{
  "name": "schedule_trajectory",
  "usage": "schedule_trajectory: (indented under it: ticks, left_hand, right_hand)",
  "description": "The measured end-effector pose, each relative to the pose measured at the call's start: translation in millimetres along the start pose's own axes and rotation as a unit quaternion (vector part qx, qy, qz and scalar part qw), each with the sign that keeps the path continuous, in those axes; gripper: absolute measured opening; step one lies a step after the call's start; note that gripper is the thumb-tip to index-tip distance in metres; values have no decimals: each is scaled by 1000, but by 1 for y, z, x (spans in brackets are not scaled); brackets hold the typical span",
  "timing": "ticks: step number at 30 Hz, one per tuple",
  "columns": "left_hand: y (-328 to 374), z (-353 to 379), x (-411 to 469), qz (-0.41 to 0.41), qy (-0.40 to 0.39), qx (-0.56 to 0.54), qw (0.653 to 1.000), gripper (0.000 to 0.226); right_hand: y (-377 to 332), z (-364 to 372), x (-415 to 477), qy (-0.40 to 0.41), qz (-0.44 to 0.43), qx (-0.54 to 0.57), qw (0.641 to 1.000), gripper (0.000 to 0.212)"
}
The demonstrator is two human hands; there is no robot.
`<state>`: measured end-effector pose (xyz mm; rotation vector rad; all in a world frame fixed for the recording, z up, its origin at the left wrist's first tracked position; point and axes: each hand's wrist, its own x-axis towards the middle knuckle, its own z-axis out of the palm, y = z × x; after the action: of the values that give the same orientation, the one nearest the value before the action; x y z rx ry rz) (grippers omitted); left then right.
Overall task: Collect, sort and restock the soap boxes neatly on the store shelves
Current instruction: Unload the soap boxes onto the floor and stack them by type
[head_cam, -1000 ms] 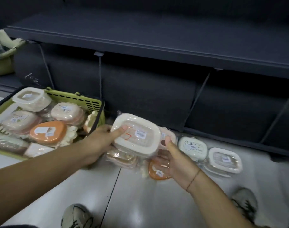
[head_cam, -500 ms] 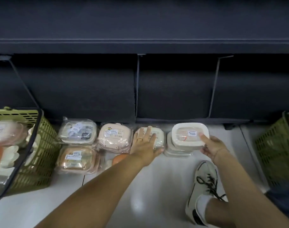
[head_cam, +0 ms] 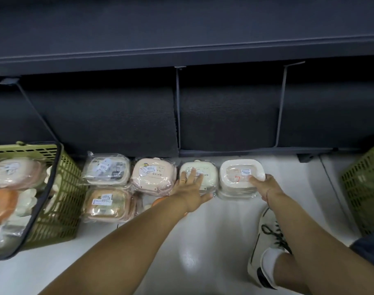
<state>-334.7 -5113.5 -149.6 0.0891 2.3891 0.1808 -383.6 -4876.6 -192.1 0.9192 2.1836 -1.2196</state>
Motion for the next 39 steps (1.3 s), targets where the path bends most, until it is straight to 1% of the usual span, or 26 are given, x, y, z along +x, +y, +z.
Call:
schedule_trajectory:
  ticks: [2, 3, 4, 5, 6, 7, 8, 10, 12, 13, 14, 15, 16, 18, 19, 22, 23, 25, 26, 27, 29, 30, 33, 36, 38, 39]
  left_hand:
    - [-3, -11, -13, 28, -2, -28, 999, 83]
    - [-8, -20, -23, 52, 7, -37, 998, 83]
    - [-15, -30, -36, 82, 26, -40, 995, 81]
    - [-26, -42, -51, 109, 57, -36, 992, 80]
    - [-42, -54, -68, 129, 94, -29, 987, 77]
    - [-62, -67, -87, 135, 132, -24, 982, 74]
    - [-86, -78, -104, 129, 164, -22, 978, 71]
    - [-143, -95, -136, 77, 216, -37, 973, 66]
    - [-206, -100, -162, -11, 264, -96, 960, 60]
    - [-237, -98, -174, -65, 290, -145, 944, 54]
    - [-269, -92, -185, -115, 319, -199, 920, 47]
    - [-301, -83, -195, -168, 338, -243, 893, 42]
    - [-333, -71, -202, -218, 345, -269, 872, 42]
    - [-390, -45, -214, -300, 316, -290, 852, 54]
    - [-413, -32, -217, -327, 294, -304, 845, 60]
    - [-466, 0, -220, -358, 277, -352, 819, 69]
    - [-478, 9, -220, -363, 270, -369, 812, 80]
    - [-495, 24, -213, -360, 255, -423, 791, 119]
    - [-501, 30, -209, -351, 246, -437, 791, 131]
    - [-505, 33, -206, -351, 231, -432, 798, 131]
    - [-512, 38, -195, -364, 221, -409, 807, 122]
    - [-514, 37, -191, -366, 217, -399, 812, 124]
    - [-522, 32, -183, -370, 175, -389, 825, 144]
    - [-528, 31, -179, -354, 136, -407, 831, 158]
    - [-529, 32, -180, -335, 145, -431, 825, 161]
    - [-529, 32, -182, -330, 165, -457, 809, 156]
  right_hand:
    - [-9, 5, -13, 47, 21, -66, 996, 77]
    - [-16, 8, -24, 85, 11, -84, 993, 79]
    - [-25, 11, -34, 125, -21, -87, 988, 78]
    - [-37, 16, -48, 158, -70, -71, 982, 74]
    - [-50, 25, -60, 174, -133, -43, 975, 68]
    - [-66, 37, -77, 167, -202, -20, 965, 62]
    - [-82, 53, -94, 139, -267, -2, 954, 55]
    - [-113, 97, -135, 40, -375, 23, 926, 45]
    - [-141, 148, -182, -85, -438, 13, 895, 39]
    - [-151, 174, -204, -145, -456, -3, 878, 37]
    - [-160, 200, -224, -200, -465, -19, 862, 35]
    - [-168, 224, -242, -250, -466, -34, 848, 34]
    - [-175, 247, -258, -290, -462, -47, 836, 34]
    - [-191, 290, -279, -345, -451, -64, 821, 38]
    - [-198, 312, -285, -356, -445, -74, 819, 42]
    - [-221, 371, -294, -355, -433, -135, 818, 54]
    - [-228, 390, -296, -352, -429, -161, 816, 58]
    - [-239, 426, -297, -344, -421, -209, 813, 64]
    - [-244, 442, -297, -341, -414, -227, 813, 66]
    - [-247, 459, -298, -340, -402, -239, 816, 67]
    - [-254, 492, -298, -337, -364, -255, 830, 72]
    - [-256, 508, -296, -329, -344, -263, 839, 74]
    - [-256, 548, -288, -293, -300, -270, 867, 74]
    - [-247, 571, -283, -268, -225, -203, 914, 88]
    - [-242, 576, -280, -244, -210, -168, 932, 97]
    - [-241, 575, -279, -237, -214, -161, 934, 99]
